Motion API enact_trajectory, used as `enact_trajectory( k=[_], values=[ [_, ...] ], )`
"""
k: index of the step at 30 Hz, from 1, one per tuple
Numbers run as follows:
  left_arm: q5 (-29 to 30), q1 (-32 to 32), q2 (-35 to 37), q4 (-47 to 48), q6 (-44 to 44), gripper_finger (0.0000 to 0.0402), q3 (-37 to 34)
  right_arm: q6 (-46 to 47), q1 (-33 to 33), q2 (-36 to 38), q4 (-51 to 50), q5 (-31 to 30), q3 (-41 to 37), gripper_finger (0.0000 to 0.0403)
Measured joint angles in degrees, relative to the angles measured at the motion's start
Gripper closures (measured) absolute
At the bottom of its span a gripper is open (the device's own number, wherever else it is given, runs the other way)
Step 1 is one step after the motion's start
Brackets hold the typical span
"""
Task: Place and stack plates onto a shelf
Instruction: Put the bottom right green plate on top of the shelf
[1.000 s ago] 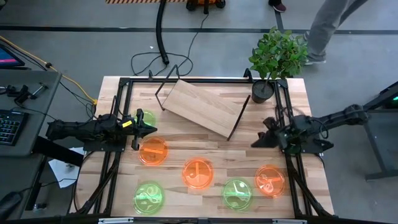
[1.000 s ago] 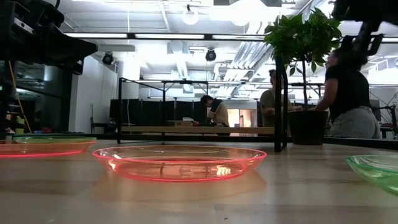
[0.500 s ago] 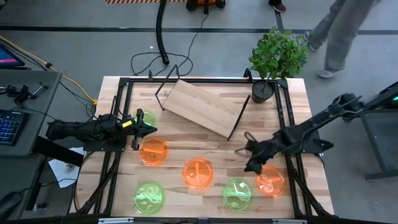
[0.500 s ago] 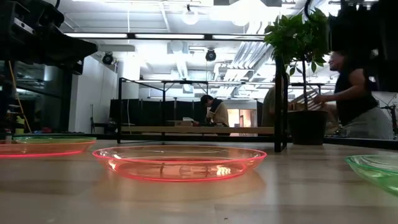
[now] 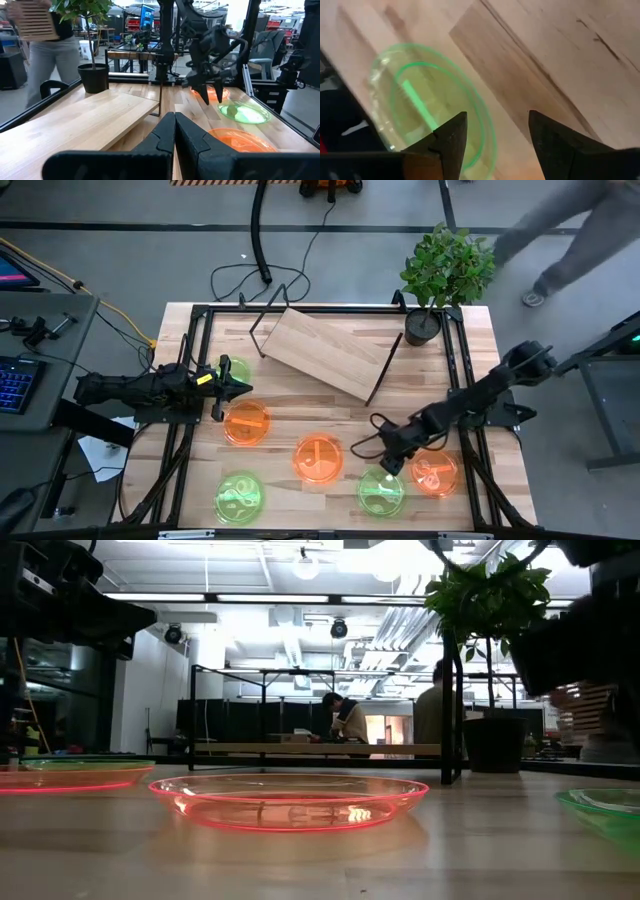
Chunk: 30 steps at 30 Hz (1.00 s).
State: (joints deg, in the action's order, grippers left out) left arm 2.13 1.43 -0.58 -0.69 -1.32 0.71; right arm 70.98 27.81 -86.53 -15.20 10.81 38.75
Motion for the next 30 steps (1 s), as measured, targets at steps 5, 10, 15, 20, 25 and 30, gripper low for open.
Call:
enact_trajectory(
  k=[5,10,15,20,25,30],
  values=[
    [0.0,-0.02,0.0,0.02,0.0,0.0401,0.0,-2.34,0.27,-3.11,-0.19,1.16,1.58,0.0208],
    [0.0,-0.01,0.0,-0.01,0.0,0.0401,0.02,-3.77,1.87,-3.53,-0.34,0.36,1.85,0.0208],
    [0.0,-0.02,0.0,0.0,0.0,0.0401,0.02,-2.44,3.36,-3.74,1.05,2.02,1.82,0.0208],
    [0.0,0.0,0.0,0.0,0.0,0.0401,0.0,-1.36,4.82,-3.88,2.74,5.85,1.69,0.0208],
    [0.0,-0.02,0.0,0.0,0.0,0.0401,0.02,-0.36,5.79,-3.86,2.14,2.9,1.69,0.0208],
    [0.0,-0.02,0.0,0.0,0.0,0.0401,0.0,2.39,5.68,-3.89,2.11,1.2,1.69,0.0208]
  ],
)
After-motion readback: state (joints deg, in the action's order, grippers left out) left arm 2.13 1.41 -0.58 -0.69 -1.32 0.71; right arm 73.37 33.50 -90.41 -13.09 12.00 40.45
